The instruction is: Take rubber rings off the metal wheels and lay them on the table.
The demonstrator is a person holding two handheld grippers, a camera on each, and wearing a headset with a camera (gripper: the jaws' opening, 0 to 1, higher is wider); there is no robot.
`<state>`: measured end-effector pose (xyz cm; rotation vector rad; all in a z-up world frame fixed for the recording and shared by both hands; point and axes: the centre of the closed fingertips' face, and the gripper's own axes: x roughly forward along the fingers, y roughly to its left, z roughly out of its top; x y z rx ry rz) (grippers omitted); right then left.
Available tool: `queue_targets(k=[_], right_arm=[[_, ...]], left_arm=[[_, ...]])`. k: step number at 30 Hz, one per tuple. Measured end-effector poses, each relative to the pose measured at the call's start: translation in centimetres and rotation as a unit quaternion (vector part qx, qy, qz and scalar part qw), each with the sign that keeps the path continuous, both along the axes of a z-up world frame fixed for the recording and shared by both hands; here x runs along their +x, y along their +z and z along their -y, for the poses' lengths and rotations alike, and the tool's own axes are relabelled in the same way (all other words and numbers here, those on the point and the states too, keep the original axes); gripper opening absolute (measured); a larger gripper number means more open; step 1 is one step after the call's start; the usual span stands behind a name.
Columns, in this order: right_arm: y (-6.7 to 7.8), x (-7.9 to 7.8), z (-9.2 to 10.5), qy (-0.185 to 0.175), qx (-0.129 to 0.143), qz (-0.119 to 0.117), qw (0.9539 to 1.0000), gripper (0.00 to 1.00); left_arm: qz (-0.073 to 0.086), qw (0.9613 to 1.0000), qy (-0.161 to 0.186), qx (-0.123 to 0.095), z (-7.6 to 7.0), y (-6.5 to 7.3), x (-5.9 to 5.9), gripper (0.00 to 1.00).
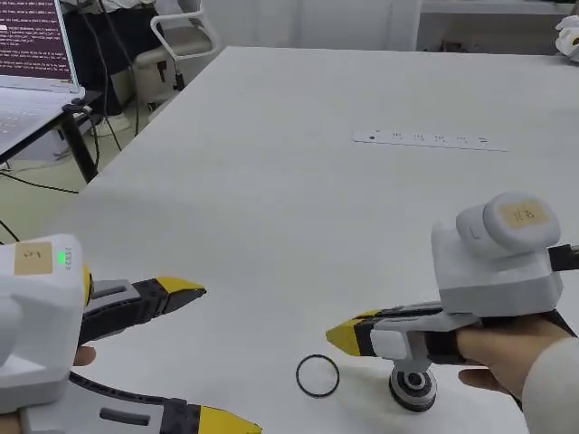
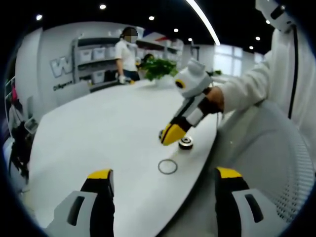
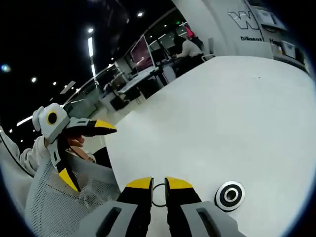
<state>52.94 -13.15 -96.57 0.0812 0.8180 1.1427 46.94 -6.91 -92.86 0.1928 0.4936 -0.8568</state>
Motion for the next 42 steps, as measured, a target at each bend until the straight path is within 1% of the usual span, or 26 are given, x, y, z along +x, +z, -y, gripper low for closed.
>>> queue_targets(k=[2, 6, 8, 11, 16, 18, 19, 21, 25, 28, 33, 36, 37, 38, 42], right_arm=[[0.4, 0.1, 0.0, -0.001, 0.005, 0.004, 1.0, 0.09], [1.7, 0.4, 0.0, -0.004, 0.02, 0.023, 0.9995, 0.14], [2.2, 0.6, 0.0, -0.007, 0.026, 0.028, 0.9992, 0.16], [2.7, 0.6, 0.0, -0.004, 0.03, 0.038, 0.9988, 0.18], [3.7, 0.7, 0.1, 0.008, 0.025, 0.076, 0.9968, 0.23], [4.4, 0.6, 0.1, 0.011, 0.031, 0.086, 0.9957, 0.25], [5.1, 0.8, 0.1, 0.012, 0.04, 0.099, 0.9942, 0.26], [6.0, 1.1, 0.2, 0.007, 0.051, 0.111, 0.9924, 0.29], [7.4, 1.7, 0.7, -0.008, 0.069, 0.121, 0.9902, 0.31], [8.1, 1.8, 1.4, -0.016, 0.076, 0.119, 0.9899, 0.34], [9.5, 2.0, 2.6, -0.028, 0.088, 0.136, 0.9864, 0.41], [10.5, 2.1, 3.5, -0.043, 0.108, 0.132, 0.9844, 0.43], [10.6, 2.1, 3.6, -0.044, 0.11, 0.133, 0.9841, 0.43], [11.0, 2.2, 4.1, -0.05, 0.114, 0.138, 0.9825, 0.44], [11.7, 2.3, 4.8, -0.053, 0.116, 0.154, 0.9799, 0.48]], left_arm=[[-0.001, 1.0, -0.001, 0.001, 0.0, 0.0, 0.0, 0.85], [-0.001, 1.0, -0.001, 0.002, 0.0, 0.0, 0.0, 0.85], [-0.002, 1.0, -0.001, 0.002, 0.0, -0.1, -0.1, 0.85], [-0.002, 1.0, -0.002, 0.003, 0.0, -0.1, -0.1, 0.85], [-0.003, 1.0, -0.003, 0.003, 0.0, -0.1, -0.1, 0.85], [-0.002, 1.0, -0.003, 0.004, 0.0, -0.1, -0.1, 0.85], [-0.002, 1.0, -0.003, 0.004, 0.0, -0.1, -0.1, 0.85], [-0.003, 1.0, -0.004, 0.005, 0.1, -0.2, -0.1, 0.85], [-0.002, 1.0, -0.005, 0.004, 0.1, -0.1, -0.1, 0.85], [-0.001, 1.0, -0.005, 0.005, 0.1, -0.1, -0.1, 0.85], [-0.001, 1.0, -0.006, 0.004, 0.1, -0.1, -0.1, 0.85], [-0.001, 1.0, -0.007, 0.005, 0.1, -0.1, -0.1, 0.85], [-0.001, 1.0, -0.006, 0.004, 0.1, -0.1, -0.1, 0.85], [-0.001, 1.0, -0.006, 0.004, 0.1, -0.1, -0.1, 0.85], [-0.001, 1.0, -0.008, 0.004, 0.2, -0.1, -0.1, 0.85]])
